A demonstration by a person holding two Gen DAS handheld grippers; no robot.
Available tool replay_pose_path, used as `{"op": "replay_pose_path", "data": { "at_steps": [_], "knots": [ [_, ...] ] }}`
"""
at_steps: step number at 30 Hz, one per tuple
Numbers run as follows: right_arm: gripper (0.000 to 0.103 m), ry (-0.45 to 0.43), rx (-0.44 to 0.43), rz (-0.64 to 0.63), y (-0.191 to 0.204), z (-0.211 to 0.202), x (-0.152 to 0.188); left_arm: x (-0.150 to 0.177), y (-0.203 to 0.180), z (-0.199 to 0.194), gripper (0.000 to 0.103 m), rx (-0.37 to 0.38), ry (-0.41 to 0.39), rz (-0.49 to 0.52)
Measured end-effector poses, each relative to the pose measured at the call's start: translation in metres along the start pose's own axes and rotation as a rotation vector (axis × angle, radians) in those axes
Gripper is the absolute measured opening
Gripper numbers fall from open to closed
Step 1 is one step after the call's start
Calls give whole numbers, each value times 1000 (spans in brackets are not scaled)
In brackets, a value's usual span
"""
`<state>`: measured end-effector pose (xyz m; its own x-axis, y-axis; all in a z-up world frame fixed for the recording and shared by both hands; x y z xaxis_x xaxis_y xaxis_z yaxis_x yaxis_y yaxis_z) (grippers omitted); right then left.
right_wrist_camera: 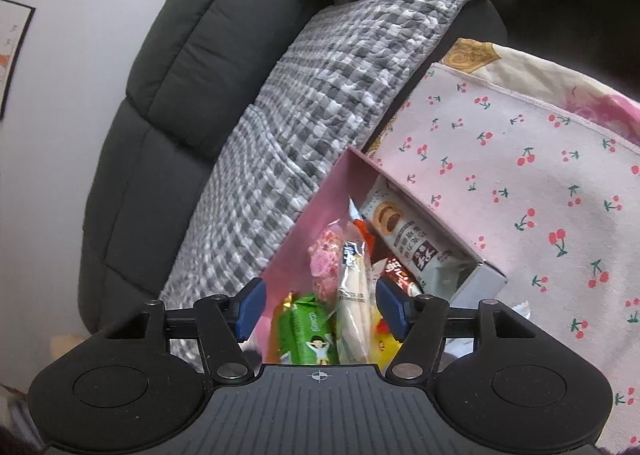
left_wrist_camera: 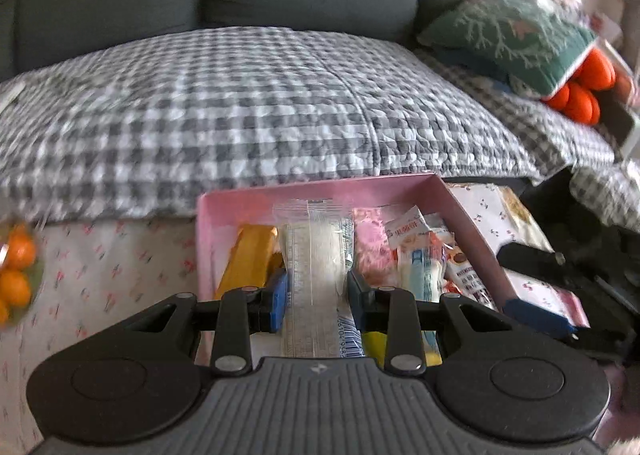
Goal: Organize snacks
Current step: 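Open right tool to drop cream-roll pack while left tool releases clear bag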
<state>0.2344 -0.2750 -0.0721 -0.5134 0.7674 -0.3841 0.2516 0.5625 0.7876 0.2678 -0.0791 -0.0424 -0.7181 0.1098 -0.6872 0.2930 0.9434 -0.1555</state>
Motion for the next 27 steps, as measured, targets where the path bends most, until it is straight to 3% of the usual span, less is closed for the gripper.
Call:
{"op": "replay_pose_path", "data": {
  "at_steps": [5,10,13,16,21,27],
  "knots": [
    [62,16,33,-41,1,2,3,-12,-14,32,29,-54,35,110],
    [62,25,59,-59,-1,4,4,-16,-17,54,30,-66,96,143],
    [63,27,69,-70,-3,5,4,-19,-16,56,39,-74,78,140],
    [72,22,73,-77,-3,5,3,-19,-16,53,50,-79,62,152],
    [73,25,67,-92,1,1,4,-16,-20,47,67,-85,44,178],
    [80,31,67,-118,6,-8,4,-12,-21,30,75,-97,28,184]
  ]
}}
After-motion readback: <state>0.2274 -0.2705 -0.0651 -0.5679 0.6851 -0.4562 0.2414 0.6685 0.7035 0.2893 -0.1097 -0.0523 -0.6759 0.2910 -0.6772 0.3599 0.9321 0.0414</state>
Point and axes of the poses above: each gripper's, at about its wrist camera, not at the fingertips, and z roughly the way its jaws point, y to its left, x to its underside, the point moved 8 cm from there along z, roughly the way its jaws point, and after that the axes turned 4 degrees about -z, right-handed, at the moved point
